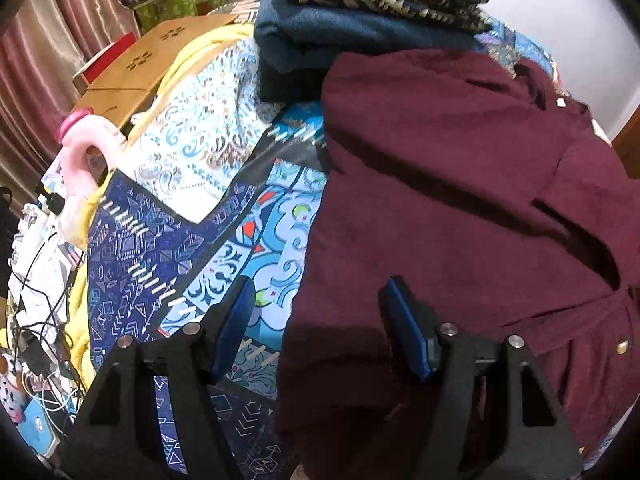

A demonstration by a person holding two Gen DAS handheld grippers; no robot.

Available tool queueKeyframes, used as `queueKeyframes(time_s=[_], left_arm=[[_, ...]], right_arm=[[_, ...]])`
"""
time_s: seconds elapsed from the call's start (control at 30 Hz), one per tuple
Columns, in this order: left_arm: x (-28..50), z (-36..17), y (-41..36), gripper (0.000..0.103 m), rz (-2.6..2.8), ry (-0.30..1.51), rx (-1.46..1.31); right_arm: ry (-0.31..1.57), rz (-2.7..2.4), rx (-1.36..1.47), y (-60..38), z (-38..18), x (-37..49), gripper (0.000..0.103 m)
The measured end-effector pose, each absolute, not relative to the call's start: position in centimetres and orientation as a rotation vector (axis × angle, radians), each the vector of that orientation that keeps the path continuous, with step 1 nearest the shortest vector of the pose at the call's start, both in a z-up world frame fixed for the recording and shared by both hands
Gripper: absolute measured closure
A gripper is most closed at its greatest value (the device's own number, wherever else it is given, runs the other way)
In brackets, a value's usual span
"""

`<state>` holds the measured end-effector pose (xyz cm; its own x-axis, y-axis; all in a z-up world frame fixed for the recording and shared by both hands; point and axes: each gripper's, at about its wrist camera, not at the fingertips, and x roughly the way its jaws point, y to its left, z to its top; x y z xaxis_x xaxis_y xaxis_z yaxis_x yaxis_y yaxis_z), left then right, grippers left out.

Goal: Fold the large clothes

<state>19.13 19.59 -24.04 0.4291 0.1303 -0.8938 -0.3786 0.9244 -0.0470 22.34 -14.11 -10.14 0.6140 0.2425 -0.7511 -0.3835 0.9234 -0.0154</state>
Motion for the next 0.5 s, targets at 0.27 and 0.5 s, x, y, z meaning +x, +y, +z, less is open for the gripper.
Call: queueKeyframes(time_s=[0.27,0.5], left_arm=[[19.2,-21.4,18.8,0.036,0.268,1.017,-0.256],[19.8,-21.8,17.8,0.036,0.234,1.026,-0.254]], right_arm=[[0.82,0.486,-0.449,-9.2,-10.5,22.8,0.022],[0.923,0.491,-0.666,-5.9,-14.9,26.2,0.022]])
